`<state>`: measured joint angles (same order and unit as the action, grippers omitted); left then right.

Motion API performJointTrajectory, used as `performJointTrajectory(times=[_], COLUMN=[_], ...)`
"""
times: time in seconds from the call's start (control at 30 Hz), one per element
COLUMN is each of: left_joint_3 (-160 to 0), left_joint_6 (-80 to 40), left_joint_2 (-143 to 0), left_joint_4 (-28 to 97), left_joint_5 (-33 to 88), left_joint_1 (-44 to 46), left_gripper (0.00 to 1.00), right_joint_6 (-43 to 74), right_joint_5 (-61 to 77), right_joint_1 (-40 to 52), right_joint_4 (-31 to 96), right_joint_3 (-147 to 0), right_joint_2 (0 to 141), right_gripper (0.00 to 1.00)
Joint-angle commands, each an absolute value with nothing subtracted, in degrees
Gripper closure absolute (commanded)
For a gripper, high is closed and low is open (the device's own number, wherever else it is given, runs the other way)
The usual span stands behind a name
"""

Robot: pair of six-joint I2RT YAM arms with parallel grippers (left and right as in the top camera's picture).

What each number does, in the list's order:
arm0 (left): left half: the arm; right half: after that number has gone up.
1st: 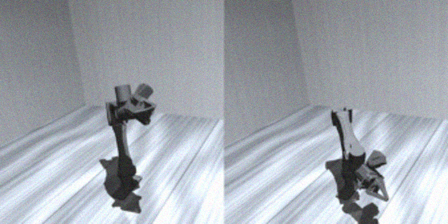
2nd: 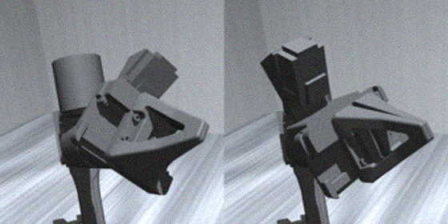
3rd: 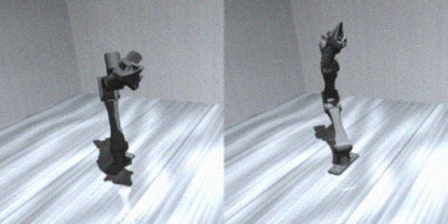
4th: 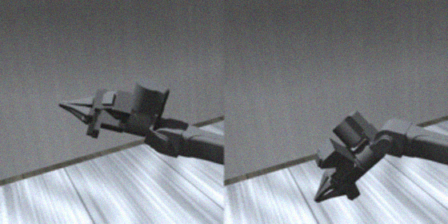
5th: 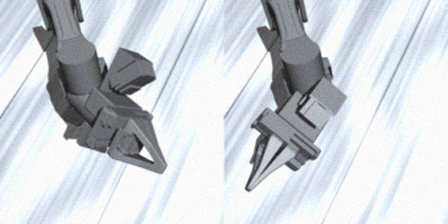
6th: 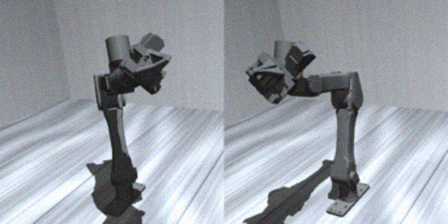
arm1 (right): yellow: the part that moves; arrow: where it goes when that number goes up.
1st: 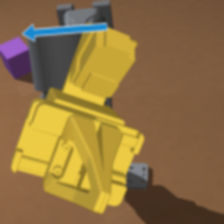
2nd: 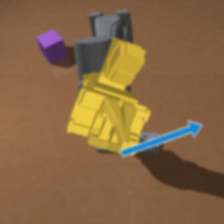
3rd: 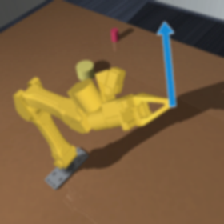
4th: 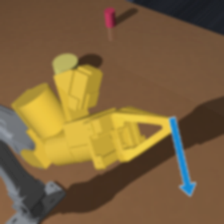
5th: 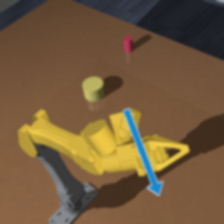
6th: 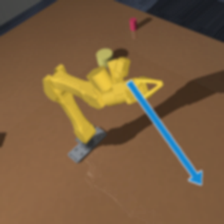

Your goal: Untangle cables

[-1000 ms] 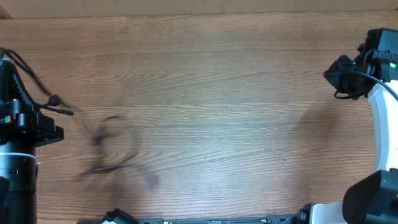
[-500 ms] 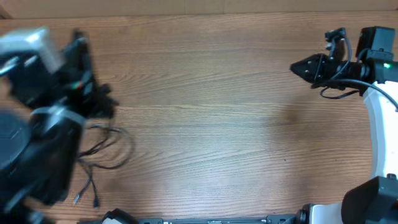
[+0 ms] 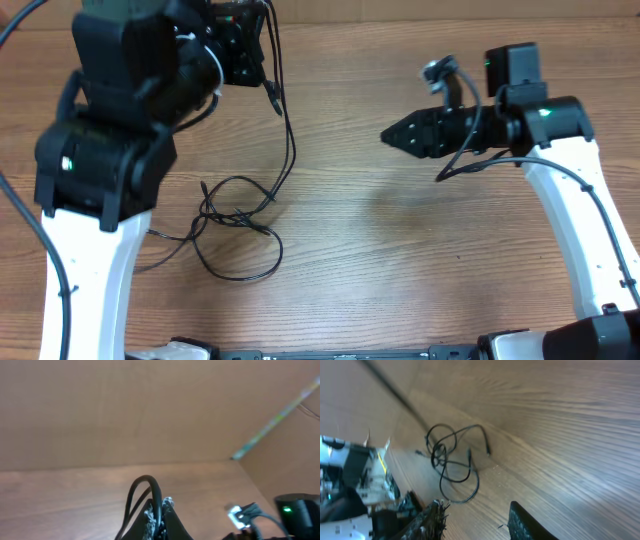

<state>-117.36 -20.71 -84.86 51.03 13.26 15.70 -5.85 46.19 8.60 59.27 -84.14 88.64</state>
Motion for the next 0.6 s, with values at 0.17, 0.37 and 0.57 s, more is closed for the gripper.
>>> performJointTrajectory(times=[0.17,0.37,0.57], left_joint_3=[-118.04,-118.04,-118.04], left_joint_6=[-20.58,-16.47,-12.8], left_joint_2=[-87.7,-87.31,-87.18], left_joint_4=[57.32,63.53,71.02], left_joint_5=[38.81,40.8,42.06], left_joint_1=[5.91,3.62,3.84], left_gripper=[0.09,0.0,0.0], right_joint_6=[-6.76,-14.09,-21.37], right_joint_5=[41.36,40.64,32.36], right_joint_1=[15.59,20.78,28.21], right_joint_4=[61.01,66.28,71.13], right_joint_3=[-84.05,-84.05,-83.96], right_joint_2=[87.33,87.33,87.5], right_gripper=[0.48,0.44,0.41])
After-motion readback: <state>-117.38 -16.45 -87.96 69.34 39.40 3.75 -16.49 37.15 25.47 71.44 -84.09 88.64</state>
